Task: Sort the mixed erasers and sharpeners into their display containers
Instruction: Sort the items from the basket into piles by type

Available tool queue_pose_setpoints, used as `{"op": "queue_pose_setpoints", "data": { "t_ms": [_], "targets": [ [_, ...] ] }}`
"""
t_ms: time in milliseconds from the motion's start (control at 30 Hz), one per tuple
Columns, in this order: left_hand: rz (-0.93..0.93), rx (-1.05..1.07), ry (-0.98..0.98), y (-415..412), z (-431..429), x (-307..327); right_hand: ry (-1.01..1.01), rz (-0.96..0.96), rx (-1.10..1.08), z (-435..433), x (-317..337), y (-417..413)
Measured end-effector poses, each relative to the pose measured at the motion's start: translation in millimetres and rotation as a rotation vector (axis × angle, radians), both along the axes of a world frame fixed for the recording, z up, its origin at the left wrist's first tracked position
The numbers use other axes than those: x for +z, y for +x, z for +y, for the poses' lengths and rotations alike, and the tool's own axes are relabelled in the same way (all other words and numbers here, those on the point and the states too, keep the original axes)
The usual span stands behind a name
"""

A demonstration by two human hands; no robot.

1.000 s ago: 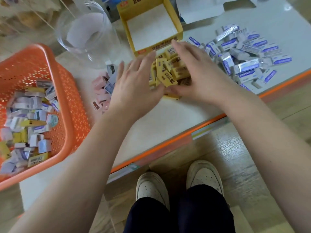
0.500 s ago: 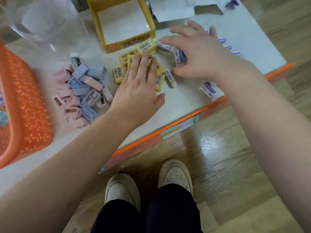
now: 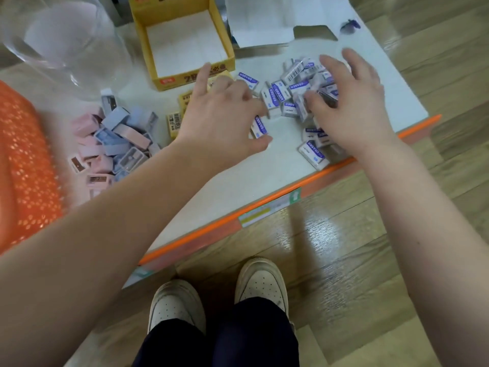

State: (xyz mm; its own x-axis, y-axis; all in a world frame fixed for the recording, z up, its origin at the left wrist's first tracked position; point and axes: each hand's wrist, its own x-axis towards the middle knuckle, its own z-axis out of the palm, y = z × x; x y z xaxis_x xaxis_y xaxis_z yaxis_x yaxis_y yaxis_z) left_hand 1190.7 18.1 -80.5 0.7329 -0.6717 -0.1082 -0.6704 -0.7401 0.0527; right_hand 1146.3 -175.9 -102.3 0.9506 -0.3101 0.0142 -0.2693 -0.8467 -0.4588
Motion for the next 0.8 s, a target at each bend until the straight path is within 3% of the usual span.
{"op": "queue_pose_setpoints", "data": {
  "t_ms": [67, 300, 433, 500, 700, 800],
  "targets": [
    [-0.041, -0.039, 0.039, 1.6, -12.2, 0.4, 0.007, 0.055, -0.072, 1.9, -8.3, 2.1],
    [-0.011, 0.068, -0.094, 17.0, -16.2, -6.6, 0.17, -0.106, -0.01, 19.4, -12.4, 8.1],
    [0.068, 0.034, 0.085, 27.6, -10.5, -5.4, 0.036, -0.128, -0.191, 3.8, -15.7, 1.3],
    [0.114, -0.012, 0.13, 30.3, -12.4, -2.3, 0.086, -0.135, -0.246, -2.2, -19.9, -4.4],
    [0.105, -0.09, 0.115, 40.0, -20.4, -2.4, 0.166, -0.121, -0.143, 4.5, -24.6, -4.6],
    [0.143, -0.033, 0.036, 40.5, -22.4, -4.6, 0.168, -0.157, -0.086, 9.9, -26.3, -5.8]
  ]
}}
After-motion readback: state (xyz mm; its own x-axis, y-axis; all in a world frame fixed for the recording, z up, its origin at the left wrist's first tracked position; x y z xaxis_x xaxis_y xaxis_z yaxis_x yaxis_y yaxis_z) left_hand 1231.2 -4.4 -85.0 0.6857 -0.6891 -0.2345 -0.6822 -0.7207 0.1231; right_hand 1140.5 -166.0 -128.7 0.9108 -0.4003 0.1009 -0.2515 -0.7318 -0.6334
